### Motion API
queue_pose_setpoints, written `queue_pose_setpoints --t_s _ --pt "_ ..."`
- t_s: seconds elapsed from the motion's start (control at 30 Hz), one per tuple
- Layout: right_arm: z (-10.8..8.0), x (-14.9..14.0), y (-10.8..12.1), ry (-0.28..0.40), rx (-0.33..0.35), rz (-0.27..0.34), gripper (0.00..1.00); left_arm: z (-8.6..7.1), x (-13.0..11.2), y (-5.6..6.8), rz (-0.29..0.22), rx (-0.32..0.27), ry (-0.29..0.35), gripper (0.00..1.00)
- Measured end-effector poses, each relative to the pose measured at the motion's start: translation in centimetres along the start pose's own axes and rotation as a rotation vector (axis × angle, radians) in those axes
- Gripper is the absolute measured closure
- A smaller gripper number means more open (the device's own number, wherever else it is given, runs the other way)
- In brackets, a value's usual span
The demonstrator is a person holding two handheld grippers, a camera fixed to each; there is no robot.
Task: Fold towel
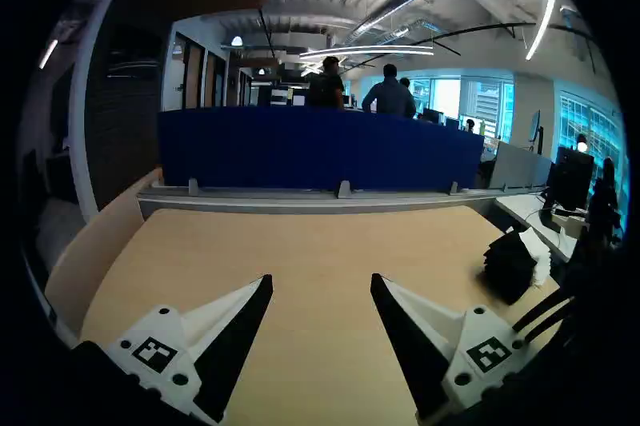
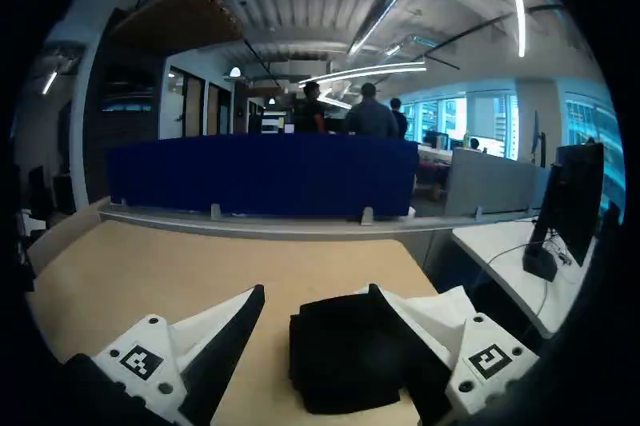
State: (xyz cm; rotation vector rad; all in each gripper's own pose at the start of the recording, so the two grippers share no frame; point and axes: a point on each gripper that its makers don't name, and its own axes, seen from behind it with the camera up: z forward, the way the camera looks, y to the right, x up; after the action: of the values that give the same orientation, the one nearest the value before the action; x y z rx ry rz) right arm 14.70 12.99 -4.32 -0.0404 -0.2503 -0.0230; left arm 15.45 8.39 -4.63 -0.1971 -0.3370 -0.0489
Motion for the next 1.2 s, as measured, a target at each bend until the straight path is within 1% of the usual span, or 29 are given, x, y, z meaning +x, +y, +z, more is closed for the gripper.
queue_pose_setpoints --t_s 0.17,0.27,0.37,0.5,0.77,0.97,1.07,1.2 --pt "-0.1 1.9 -1.9 0.044 0.004 0.006 0.0 0.4 2.0 -1.3 0.0 0.023 0.06 0.09" --pt "-0.1 3.0 -3.4 0.069 0.012 0.007 0.0 0.8 3.1 -2.3 0.002 0.047 0.087 0.09" --pt "-0.1 3.9 -4.9 0.09 0.021 0.005 0.0 1.1 4.1 -3.0 -0.001 0.061 0.112 0.09" --pt "0.0 4.8 -6.7 0.111 0.029 -0.004 0.0 1.5 5.1 -3.4 -0.003 0.061 0.139 0.1" --pt "-0.1 6.5 -10.0 0.149 0.043 -0.004 0.0 1.8 6.7 -3.9 0.015 0.061 0.188 0.1" --pt "0.4 7.2 -11.4 0.16 0.02 0.0 0.0 2.0 7.5 -4.6 0.005 0.069 0.225 0.09" --pt "0.6 7.3 -12.1 0.166 0.023 0.006 0.0 2.0 7.6 -4.9 0.001 0.078 0.232 0.09" --pt "0.8 7.6 -12.7 0.17 0.031 0.022 0.0 1.8 8.0 -5.4 0.011 0.093 0.248 0.09"
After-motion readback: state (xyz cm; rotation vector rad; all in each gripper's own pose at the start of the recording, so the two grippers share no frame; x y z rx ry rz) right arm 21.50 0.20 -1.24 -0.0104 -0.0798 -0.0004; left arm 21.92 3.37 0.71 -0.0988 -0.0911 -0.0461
